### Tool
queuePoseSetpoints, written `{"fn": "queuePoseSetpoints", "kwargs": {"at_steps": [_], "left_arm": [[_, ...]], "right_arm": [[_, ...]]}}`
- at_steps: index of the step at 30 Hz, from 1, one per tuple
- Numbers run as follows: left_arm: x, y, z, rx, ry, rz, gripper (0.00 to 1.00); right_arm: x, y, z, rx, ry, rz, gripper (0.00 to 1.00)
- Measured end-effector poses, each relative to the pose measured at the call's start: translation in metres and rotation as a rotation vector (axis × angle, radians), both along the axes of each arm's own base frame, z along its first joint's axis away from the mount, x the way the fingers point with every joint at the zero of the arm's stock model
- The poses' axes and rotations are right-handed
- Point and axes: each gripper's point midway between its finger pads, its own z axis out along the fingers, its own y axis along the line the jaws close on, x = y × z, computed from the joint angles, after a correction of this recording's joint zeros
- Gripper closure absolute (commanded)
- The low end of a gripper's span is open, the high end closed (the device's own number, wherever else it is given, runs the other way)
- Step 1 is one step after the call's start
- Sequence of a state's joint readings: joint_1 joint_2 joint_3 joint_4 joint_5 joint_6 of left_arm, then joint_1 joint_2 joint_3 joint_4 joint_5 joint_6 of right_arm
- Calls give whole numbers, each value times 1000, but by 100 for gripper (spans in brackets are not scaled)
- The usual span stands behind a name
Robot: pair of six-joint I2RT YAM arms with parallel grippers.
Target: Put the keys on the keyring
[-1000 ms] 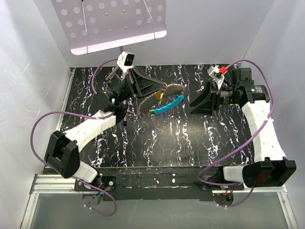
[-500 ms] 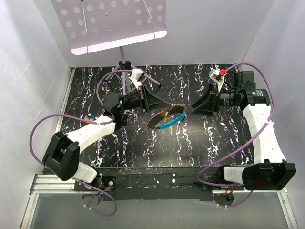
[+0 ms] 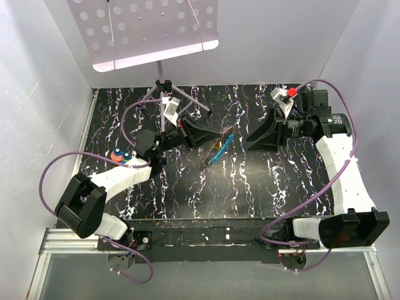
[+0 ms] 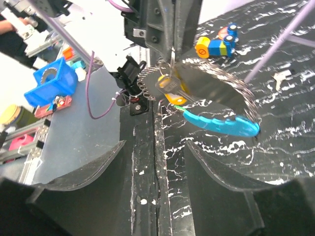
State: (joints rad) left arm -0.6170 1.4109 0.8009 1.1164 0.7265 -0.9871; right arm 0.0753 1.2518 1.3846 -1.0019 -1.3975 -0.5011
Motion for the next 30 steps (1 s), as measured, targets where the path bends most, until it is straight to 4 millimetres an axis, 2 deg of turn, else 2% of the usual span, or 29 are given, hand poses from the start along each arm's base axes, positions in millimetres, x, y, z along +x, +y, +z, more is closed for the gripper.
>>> {"fn": "queuePoseSetpoints", "kwargs": {"at_steps": [5, 10, 14, 16, 19, 30], "left_arm": [[-3, -1, 21, -95, -131, 56, 100], [4, -5, 25, -134, -142, 122, 100], [10, -4, 30, -160, -144, 173, 100], [14, -4, 31, -169, -141, 193, 100], [18, -5, 30, -175, -128, 216, 100], [21, -9, 29, -183, -120, 247, 100]], "right_arm": [[-6, 20, 23, -8, -49, 85, 44], [2, 32, 49, -33, -117, 90, 53], [5, 42, 63, -48, -154, 92, 56], [6, 47, 64, -65, -162, 89, 61], [13, 49, 60, -100, -165, 55, 63], [28, 56, 45, -172, -148, 0, 62]]}}
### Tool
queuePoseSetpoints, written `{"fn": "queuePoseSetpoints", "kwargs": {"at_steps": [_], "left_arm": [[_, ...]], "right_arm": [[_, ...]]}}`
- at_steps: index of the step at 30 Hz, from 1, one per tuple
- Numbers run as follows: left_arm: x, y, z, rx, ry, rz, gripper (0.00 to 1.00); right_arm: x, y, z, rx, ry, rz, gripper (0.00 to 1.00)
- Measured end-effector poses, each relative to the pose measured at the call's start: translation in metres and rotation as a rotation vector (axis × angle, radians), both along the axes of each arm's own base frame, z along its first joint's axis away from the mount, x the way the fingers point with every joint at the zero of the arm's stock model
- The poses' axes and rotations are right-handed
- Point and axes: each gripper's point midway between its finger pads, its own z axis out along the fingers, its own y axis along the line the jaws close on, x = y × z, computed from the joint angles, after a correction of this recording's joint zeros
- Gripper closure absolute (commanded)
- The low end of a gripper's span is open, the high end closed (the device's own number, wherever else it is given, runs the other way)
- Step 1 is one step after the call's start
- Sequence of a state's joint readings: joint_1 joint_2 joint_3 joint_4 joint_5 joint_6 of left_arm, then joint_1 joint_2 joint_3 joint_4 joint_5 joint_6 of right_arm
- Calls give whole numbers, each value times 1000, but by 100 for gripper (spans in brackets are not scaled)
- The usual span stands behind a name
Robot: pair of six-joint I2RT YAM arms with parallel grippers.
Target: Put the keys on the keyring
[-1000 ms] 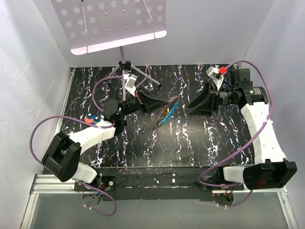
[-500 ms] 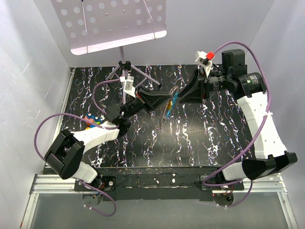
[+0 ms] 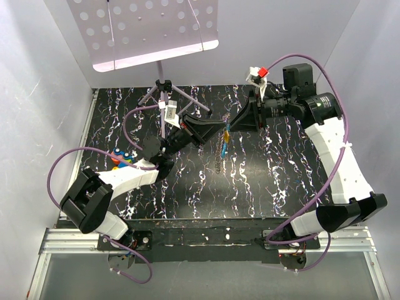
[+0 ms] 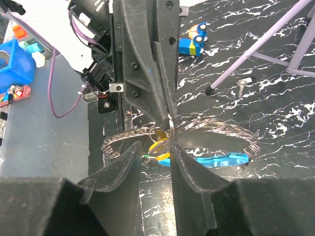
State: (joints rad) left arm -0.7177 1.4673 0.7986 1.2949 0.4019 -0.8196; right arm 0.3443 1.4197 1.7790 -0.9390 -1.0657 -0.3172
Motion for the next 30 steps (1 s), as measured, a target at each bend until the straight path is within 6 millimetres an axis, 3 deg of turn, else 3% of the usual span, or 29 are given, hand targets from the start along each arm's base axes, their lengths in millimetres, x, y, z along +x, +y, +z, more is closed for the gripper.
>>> {"fn": "queuePoseSetpoints", "kwargs": {"at_steps": [7, 21, 25, 27, 30], "left_arm": [[-1, -1, 0, -1, 0, -3, 100], [-1, -2, 1, -8, 3, 7, 100], [-1, -2, 1, -8, 2, 9, 100], [0, -2, 1, -8, 3, 11, 100], [0, -2, 1, -8, 2, 13, 100]], "right_arm": [[8, 4, -6, -20, 7, -10, 66], [5, 11, -7, -26, 5, 3, 75], [8, 13, -9, -26, 11, 1, 85], [8, 13, -9, -27, 17, 0, 96], [8, 13, -9, -26, 24, -1, 99]]}}
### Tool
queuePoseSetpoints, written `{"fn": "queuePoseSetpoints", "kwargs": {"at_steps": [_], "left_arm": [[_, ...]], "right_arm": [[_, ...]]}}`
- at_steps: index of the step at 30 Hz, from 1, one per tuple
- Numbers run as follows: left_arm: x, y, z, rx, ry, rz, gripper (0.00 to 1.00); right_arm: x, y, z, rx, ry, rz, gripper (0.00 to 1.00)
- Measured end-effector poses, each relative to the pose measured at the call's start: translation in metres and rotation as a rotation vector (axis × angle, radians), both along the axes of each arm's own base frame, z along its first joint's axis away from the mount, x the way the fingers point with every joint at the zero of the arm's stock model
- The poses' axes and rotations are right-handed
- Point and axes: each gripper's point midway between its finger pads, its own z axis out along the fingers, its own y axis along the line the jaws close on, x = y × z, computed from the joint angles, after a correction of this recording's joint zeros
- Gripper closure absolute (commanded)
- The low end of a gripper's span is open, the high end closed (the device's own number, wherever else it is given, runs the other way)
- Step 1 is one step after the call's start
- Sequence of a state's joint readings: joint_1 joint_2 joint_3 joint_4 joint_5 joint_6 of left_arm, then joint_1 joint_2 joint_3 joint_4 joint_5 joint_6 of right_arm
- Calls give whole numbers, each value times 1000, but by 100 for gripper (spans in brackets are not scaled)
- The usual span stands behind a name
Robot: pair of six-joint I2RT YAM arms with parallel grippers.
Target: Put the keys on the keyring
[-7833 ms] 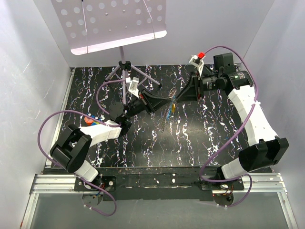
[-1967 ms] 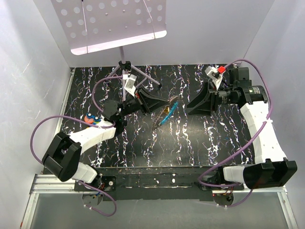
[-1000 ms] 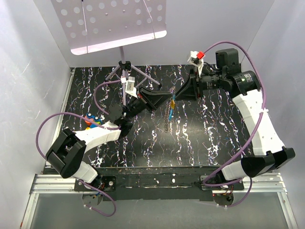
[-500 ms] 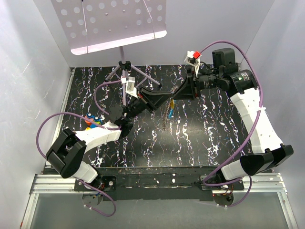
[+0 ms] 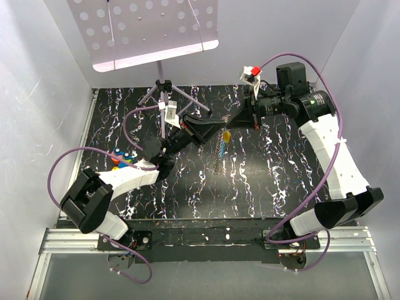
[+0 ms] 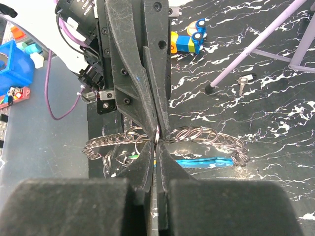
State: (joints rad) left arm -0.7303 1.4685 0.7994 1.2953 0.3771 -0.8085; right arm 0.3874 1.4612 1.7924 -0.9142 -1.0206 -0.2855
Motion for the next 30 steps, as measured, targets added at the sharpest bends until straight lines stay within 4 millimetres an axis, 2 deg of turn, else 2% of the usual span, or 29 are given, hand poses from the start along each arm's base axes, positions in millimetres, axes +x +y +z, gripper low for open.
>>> {"fn": "queuePoseSetpoints", "kwargs": {"at_steps": [6, 12, 17, 19, 21, 25, 27, 30], "left_arm": [[0, 0, 1, -2, -2, -1, 100], [-2, 0, 0, 4, 1, -19, 63], [-2, 5, -5, 33, 8, -60, 42], [-7, 13, 0, 51, -22, -78, 38], [-18, 25, 12, 84, -74, -89, 37], [-50, 47, 56, 151, -238, -91, 34], [-66, 51, 70, 180, -311, -107, 34], [-81, 51, 67, 260, -378, -156, 38]], "right_arm": [[-1, 0, 1, 2, 3, 2, 99], [-6, 0, 2, 9, 7, 24, 99], [-17, 0, 3, 14, -11, 66, 99], [-21, -1, -1, 6, -28, 77, 99], [-24, -5, -8, -12, -31, 80, 99], [-28, -9, -24, -44, -12, 91, 99], [-31, -10, -31, -56, 0, 98, 99], [-34, -12, -38, -71, 11, 107, 99]]}}
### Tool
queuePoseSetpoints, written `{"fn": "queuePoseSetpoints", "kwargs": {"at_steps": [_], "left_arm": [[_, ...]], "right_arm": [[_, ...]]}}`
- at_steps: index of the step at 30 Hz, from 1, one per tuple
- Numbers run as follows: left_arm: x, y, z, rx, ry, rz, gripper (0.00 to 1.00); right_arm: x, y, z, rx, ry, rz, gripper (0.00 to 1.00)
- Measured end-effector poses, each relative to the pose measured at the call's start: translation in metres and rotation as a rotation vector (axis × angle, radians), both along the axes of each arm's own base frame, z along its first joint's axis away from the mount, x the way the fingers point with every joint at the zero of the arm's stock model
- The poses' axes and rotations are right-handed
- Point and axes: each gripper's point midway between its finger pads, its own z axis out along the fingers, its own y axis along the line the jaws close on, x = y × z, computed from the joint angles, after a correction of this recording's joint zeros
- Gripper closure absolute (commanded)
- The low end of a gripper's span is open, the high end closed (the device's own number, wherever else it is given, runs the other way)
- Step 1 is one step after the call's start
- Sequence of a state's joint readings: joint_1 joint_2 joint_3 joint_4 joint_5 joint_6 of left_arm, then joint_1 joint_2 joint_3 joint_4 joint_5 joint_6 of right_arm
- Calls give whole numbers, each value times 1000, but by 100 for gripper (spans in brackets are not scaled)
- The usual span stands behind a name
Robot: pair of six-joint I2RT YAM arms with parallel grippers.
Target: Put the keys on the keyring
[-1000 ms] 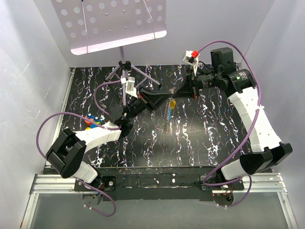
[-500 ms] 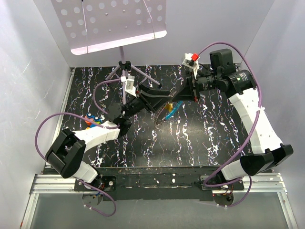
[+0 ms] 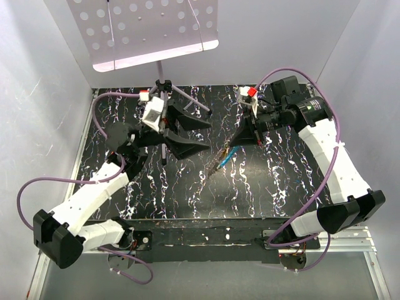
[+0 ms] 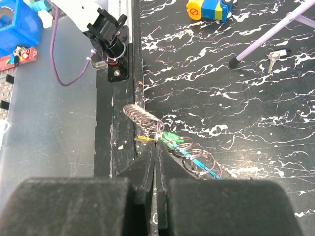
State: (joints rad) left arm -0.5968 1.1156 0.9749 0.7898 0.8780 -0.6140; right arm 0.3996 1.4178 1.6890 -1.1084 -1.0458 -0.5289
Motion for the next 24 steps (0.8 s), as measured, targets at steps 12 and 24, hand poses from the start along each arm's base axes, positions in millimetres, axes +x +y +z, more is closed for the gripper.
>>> {"fn": "queuePoseSetpoints", "kwargs": {"at_steps": [12, 24], "left_arm": [[19, -27, -78, 355, 59, -143, 61], [18, -49, -103, 467, 73, -160, 64]], "right_arm": [[-10, -8, -23, -61, 7, 87, 99], [-5, -6, -25, -72, -36, 115, 99]]}}
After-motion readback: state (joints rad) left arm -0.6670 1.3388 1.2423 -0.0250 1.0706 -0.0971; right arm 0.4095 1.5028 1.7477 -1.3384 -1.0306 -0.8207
